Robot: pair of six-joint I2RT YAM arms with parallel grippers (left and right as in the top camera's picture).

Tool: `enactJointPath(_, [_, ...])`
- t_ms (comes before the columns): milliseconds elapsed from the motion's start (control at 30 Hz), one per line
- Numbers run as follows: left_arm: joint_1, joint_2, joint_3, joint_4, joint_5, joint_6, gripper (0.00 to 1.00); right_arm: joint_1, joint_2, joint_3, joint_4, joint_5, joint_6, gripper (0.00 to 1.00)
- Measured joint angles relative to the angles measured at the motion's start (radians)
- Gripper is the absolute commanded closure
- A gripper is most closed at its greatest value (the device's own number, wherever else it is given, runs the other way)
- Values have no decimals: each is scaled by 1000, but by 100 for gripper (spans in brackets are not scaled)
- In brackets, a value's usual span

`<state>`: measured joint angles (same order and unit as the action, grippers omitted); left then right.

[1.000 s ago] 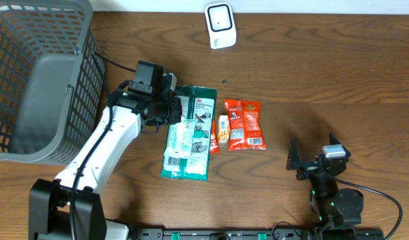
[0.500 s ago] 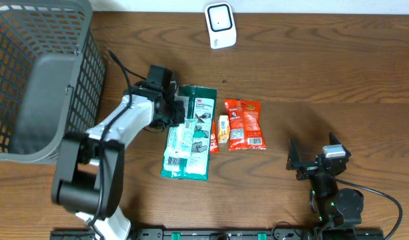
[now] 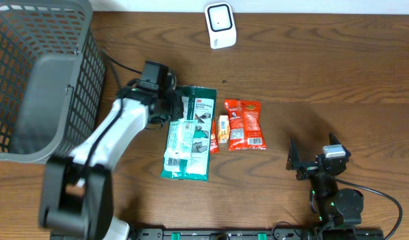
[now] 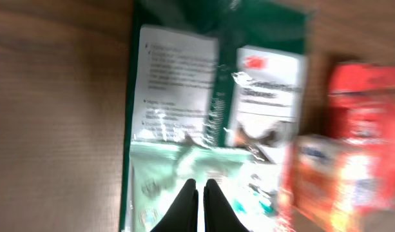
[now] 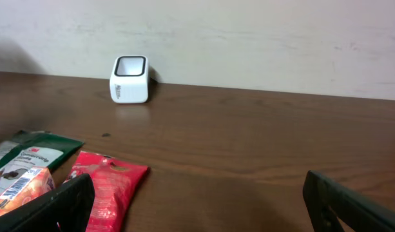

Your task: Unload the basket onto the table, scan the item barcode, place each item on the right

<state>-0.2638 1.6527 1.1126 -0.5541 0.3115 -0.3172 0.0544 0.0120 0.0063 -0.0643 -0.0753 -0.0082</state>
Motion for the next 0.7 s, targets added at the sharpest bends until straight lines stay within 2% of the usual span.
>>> enactJointPath(100, [-3, -61, 16, -95, 0, -23, 92, 0, 0, 0, 0, 0, 0, 1])
enactJointPath(233, [-30, -50, -1, -183, 0, -38, 92, 0, 0, 0, 0, 0, 0, 1])
enactJointPath(367, [-72, -31, -80, -170, 0, -47, 92, 0, 0, 0, 0, 0, 0, 1])
enactJointPath(533, [-109, -18, -209, -81, 1, -50, 93, 0, 0, 0, 0, 0, 0, 1])
enactJointPath(700, [-109, -19, -229, -60, 7, -50, 93, 0, 0, 0, 0, 0, 0, 1])
